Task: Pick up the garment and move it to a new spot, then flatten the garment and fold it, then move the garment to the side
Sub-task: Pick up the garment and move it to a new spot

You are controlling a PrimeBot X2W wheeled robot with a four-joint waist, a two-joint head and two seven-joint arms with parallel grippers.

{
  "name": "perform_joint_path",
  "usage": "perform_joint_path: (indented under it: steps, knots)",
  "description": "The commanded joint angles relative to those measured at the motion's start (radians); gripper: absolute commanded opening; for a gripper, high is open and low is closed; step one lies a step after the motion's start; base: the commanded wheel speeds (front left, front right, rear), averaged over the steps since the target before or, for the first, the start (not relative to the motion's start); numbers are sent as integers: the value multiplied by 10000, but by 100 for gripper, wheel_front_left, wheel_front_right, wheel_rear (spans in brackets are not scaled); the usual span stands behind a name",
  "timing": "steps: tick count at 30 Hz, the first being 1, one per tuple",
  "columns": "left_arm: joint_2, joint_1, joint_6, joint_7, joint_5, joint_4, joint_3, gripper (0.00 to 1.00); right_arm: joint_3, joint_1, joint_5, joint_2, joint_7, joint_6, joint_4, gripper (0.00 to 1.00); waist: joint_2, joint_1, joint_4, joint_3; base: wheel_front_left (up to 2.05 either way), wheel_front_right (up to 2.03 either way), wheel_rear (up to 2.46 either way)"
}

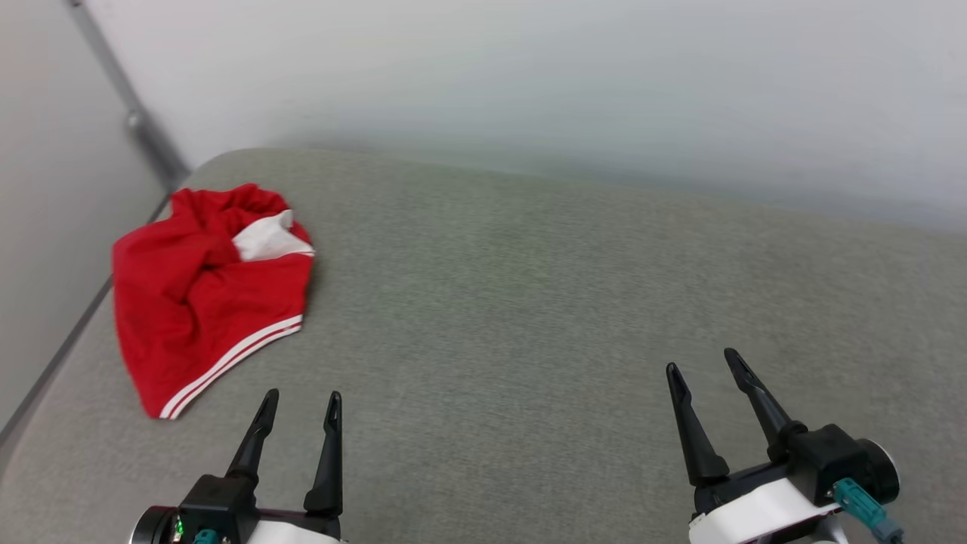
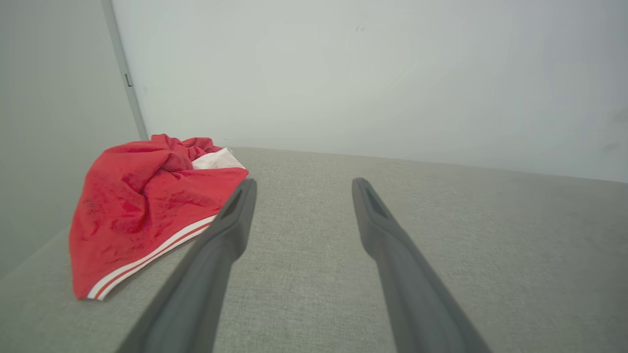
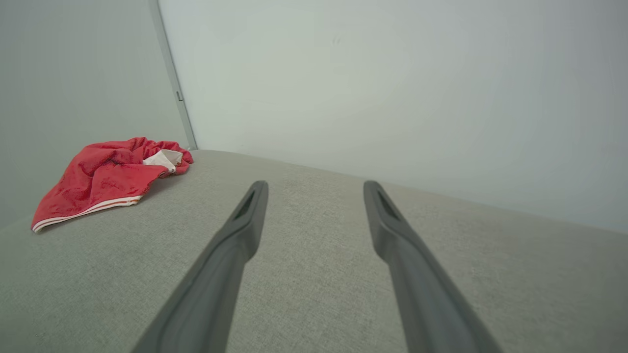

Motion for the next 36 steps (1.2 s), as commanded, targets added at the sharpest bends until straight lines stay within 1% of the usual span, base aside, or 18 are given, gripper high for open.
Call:
perform_joint_path:
  steps: [1, 7, 12, 15, 25, 36]
  knots:
    - [-7, 168, -59, -28, 71, -38, 67, 100, 51, 145, 23, 9, -21, -3, 30, 100, 0, 0, 596, -135, 0, 0, 0]
    - [-8, 367, -109, -28, 107, -110, 234, 100, 253, 189, 79, 9, -21, -3, 107, 100, 0, 0, 1429, -303, 0, 0, 0]
    - [-8, 486, -224, -28, 337, -88, 160, 100, 387, 292, 200, 9, -21, -3, 178, 100, 0, 0, 2082, -445, 0, 0, 0]
    - [-9, 573, -250, -28, 329, -76, 195, 100, 436, 302, 219, 9, -21, -3, 206, 100, 0, 0, 2274, -520, 0, 0, 0]
    - [-10, 595, -332, -28, 277, -66, 261, 100, 515, 317, 252, 9, -21, -3, 178, 100, 0, 0, 2446, -562, 0, 0, 0]
    - [-9, 404, -265, -28, 132, -120, 353, 100, 674, 152, 90, 9, -21, -3, 206, 100, 0, 0, 2285, -235, 0, 0, 0]
